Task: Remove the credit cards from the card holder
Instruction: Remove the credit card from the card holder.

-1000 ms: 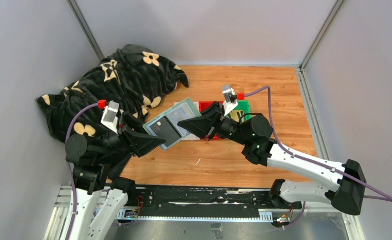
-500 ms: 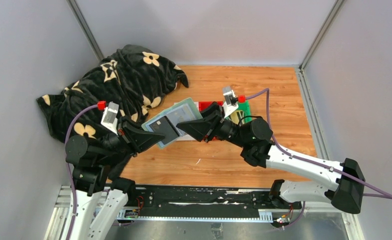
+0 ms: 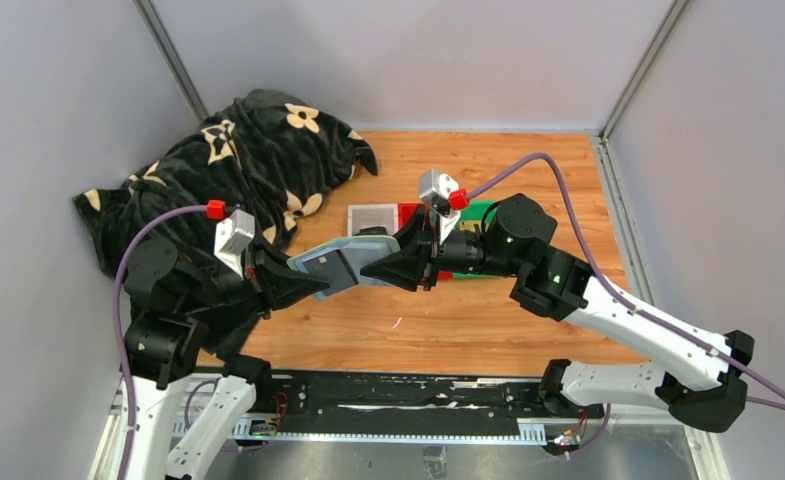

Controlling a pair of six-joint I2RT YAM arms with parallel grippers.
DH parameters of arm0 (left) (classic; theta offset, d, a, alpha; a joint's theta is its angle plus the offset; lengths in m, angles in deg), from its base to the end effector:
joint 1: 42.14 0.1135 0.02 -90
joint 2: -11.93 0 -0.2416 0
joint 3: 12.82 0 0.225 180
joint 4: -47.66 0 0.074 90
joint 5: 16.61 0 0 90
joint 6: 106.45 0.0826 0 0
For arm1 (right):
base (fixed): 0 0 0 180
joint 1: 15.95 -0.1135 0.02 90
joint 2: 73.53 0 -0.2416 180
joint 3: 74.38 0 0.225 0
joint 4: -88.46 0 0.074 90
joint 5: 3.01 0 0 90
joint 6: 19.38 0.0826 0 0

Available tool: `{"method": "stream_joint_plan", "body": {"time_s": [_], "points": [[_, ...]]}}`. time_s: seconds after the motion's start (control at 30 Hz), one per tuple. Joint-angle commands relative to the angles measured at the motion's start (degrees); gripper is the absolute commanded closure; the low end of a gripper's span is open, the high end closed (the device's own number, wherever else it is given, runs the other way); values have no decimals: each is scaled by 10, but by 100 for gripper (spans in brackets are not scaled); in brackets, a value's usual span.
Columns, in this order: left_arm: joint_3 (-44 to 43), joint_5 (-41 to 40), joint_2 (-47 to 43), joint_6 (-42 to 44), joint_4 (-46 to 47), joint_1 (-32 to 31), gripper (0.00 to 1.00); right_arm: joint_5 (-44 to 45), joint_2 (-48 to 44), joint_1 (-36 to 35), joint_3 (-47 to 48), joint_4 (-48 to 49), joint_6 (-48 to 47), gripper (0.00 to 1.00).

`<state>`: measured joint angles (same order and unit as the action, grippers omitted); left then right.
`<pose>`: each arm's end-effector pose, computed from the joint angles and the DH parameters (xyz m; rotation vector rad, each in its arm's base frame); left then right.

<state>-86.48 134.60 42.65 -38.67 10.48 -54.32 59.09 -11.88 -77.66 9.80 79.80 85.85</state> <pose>0.0729 -0.0898 0.4016 0.7846 1.4649 -1.2406 0.0872 0.2436 0.4476 -0.9903 1.1457 1.4274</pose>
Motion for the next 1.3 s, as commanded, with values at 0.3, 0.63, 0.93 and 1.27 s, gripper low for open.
{"method": "stream_joint_plan", "body": {"time_s": [0.3, 0.63, 0.93, 1.27], "points": [[-40, 31, 25, 113, -135, -2, 93, -15, 15, 6, 43, -110, -62, 94], [72, 23, -31, -96, 72, -2, 42, 44, -36, 13, -70, 123, 66, 100], [75, 23, -23, -167, 140, -2, 75, 28, -42, 13, -111, 164, 96, 98], [73, 17, -15, -171, 140, -2, 98, 34, -49, 16, -113, 148, 100, 50]]}}
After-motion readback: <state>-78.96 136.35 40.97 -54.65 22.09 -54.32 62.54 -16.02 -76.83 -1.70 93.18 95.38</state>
